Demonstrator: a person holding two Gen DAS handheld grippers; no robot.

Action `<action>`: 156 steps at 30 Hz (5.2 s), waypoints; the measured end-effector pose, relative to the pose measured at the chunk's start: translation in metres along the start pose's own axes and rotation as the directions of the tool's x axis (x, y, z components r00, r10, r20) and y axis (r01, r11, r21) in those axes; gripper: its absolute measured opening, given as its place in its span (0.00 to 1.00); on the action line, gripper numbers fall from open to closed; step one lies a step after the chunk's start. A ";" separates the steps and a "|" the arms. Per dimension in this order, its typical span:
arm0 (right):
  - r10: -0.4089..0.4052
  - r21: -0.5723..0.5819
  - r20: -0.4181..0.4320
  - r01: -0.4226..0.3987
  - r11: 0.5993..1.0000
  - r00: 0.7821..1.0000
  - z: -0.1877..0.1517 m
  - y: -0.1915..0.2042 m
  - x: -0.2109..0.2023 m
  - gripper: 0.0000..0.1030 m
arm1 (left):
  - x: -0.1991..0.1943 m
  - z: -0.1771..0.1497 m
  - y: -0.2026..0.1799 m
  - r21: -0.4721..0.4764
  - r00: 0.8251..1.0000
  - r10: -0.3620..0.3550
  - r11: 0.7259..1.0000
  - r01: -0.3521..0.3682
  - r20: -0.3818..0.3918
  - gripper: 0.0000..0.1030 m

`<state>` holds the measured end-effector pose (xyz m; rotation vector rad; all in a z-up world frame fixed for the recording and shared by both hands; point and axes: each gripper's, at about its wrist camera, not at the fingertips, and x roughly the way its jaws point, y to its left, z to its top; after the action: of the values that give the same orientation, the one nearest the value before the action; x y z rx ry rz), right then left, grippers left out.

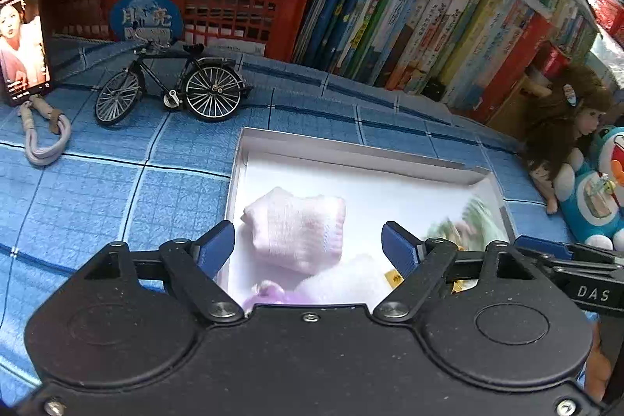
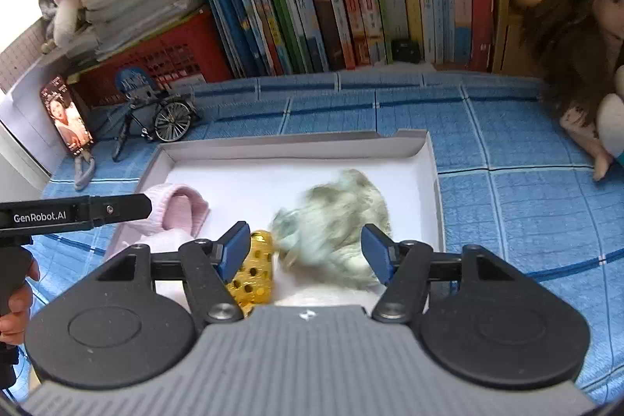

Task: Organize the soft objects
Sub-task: 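Move the left tool to the white paper origami while the right tool reaches the blue floral pouch, then grasp the white paper origami with the left tool while the right tool grasps the blue floral pouch, then carry the origami and blue pouch into the white tray and open both tools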

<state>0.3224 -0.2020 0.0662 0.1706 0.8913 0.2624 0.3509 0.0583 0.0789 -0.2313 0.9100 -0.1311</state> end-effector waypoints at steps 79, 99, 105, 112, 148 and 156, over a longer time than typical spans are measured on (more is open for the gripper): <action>-0.260 -0.085 0.415 0.322 0.943 0.872 -0.215 -0.053 -0.100 0.88 | -0.115 -0.223 0.116 -0.070 0.962 0.109 0.993 -0.094 0.251 0.66; -0.282 -0.116 0.374 0.346 0.931 0.883 -0.211 -0.050 -0.080 0.62 | -0.104 -0.217 0.114 -0.086 0.964 0.121 0.991 -0.103 0.237 0.32; -0.291 -0.112 0.393 0.360 0.926 0.872 -0.213 -0.047 -0.083 0.53 | -0.106 -0.215 0.114 -0.099 0.961 0.130 0.989 -0.108 0.245 0.31; -0.296 -0.063 0.412 0.351 0.934 0.862 -0.210 -0.049 -0.093 0.47 | -0.113 -0.214 0.113 -0.103 0.956 0.132 0.989 -0.108 0.261 0.31; -0.217 0.016 0.474 0.239 0.971 0.853 -0.175 -0.042 -0.146 0.38 | -0.158 -0.182 0.086 -0.013 0.936 0.043 0.999 -0.041 0.348 0.31; -0.162 0.034 0.499 0.168 0.985 0.852 -0.135 -0.036 -0.155 0.38 | -0.169 -0.145 0.061 0.042 0.936 -0.020 0.999 0.006 0.351 0.31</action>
<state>0.1291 -0.2770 0.0895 0.1414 0.3810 0.0529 0.1344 0.1322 0.1072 -0.2145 0.5489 -0.1155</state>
